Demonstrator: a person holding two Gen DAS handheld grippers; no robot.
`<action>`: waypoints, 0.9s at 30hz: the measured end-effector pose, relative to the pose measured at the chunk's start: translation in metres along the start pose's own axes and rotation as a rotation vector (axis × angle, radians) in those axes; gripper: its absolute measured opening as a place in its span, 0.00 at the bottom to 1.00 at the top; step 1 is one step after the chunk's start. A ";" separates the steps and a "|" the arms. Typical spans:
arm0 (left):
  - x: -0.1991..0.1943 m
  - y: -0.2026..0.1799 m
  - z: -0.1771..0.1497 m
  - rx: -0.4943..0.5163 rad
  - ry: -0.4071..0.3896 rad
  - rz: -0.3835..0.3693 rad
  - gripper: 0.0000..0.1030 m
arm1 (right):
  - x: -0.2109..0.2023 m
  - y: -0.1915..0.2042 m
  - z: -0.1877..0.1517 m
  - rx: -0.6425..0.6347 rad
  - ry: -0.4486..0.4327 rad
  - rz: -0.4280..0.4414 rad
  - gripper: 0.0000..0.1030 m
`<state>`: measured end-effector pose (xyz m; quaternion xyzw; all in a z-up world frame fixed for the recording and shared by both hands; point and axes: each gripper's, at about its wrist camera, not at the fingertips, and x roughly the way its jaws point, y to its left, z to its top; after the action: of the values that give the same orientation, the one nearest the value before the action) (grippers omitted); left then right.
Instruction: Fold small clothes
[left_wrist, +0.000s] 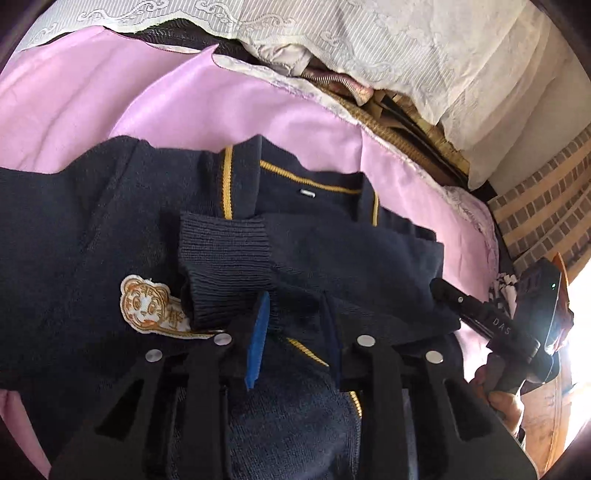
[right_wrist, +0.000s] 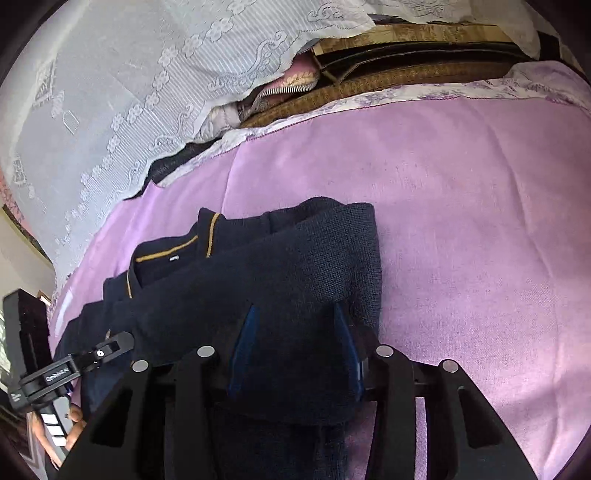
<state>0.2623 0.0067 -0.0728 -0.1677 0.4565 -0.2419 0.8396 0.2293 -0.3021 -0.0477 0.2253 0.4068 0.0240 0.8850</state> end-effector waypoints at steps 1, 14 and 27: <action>-0.002 0.003 0.001 -0.017 0.002 -0.017 0.26 | -0.007 0.002 0.000 0.002 -0.023 -0.005 0.39; -0.028 0.012 0.000 -0.047 -0.046 0.140 0.61 | -0.003 0.051 -0.035 -0.252 0.006 -0.150 0.49; -0.222 0.171 -0.042 -0.471 -0.199 0.057 0.61 | -0.052 0.121 -0.062 -0.393 -0.096 0.008 0.49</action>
<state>0.1666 0.2696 -0.0283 -0.3686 0.4200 -0.0875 0.8247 0.1666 -0.1814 0.0046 0.0506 0.3507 0.0959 0.9302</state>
